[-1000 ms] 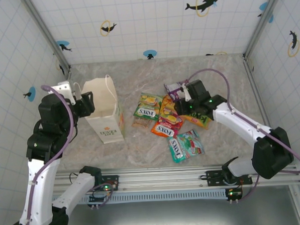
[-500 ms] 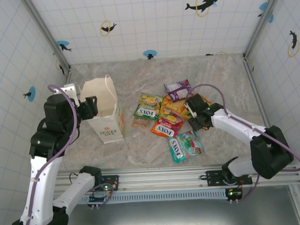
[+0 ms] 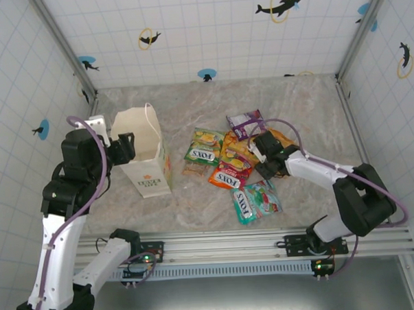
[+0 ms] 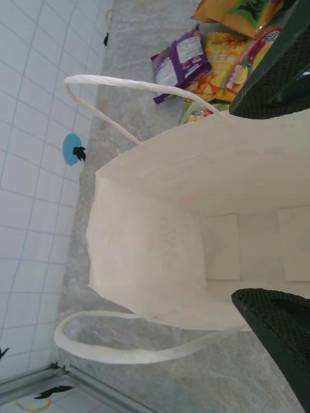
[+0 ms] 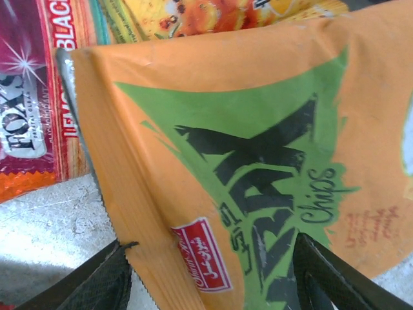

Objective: Place the snacks into the paper bag

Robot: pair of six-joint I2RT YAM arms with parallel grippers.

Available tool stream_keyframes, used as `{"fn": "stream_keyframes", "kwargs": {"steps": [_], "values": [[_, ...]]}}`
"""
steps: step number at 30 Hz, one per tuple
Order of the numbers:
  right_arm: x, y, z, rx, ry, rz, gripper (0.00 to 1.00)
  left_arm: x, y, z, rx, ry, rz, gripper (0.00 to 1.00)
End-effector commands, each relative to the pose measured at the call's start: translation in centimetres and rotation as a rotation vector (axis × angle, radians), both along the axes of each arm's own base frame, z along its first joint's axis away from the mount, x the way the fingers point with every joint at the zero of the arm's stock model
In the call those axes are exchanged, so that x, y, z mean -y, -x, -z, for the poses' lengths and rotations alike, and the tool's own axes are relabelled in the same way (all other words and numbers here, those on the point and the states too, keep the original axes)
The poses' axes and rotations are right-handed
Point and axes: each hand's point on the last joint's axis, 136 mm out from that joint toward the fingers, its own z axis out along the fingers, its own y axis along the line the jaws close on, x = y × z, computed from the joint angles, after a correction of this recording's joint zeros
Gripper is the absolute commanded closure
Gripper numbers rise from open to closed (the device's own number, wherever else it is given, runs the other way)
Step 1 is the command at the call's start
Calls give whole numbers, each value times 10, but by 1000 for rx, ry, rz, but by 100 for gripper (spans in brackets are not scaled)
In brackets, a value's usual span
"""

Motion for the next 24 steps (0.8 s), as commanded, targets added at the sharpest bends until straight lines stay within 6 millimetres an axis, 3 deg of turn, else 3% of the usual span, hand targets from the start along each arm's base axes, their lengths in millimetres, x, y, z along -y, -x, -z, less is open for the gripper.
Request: {"fn": "stream_keyframes", "kwargs": {"steps": [1,8,12,13,19,24], "values": [[-1,-3,12,-4,14,-29,36,2,1,8,-39,17,1,30],[6,-9,24,-10,82,-30,52,2,1,7,-43,18,2,32],[11,-13,16,31,108,-16,81,2,0,6,-42,18,-1,32],[12,-13,12,44,107,-15,84,2,0,6,-44,18,-1,32],[-2,-15,-33,163,-30,-32,94,-2,-1,8,-46,12,-29,32],[-24,-16,-90,283,-213,-87,100,-3,-3,6,-45,28,-46,32]]}}
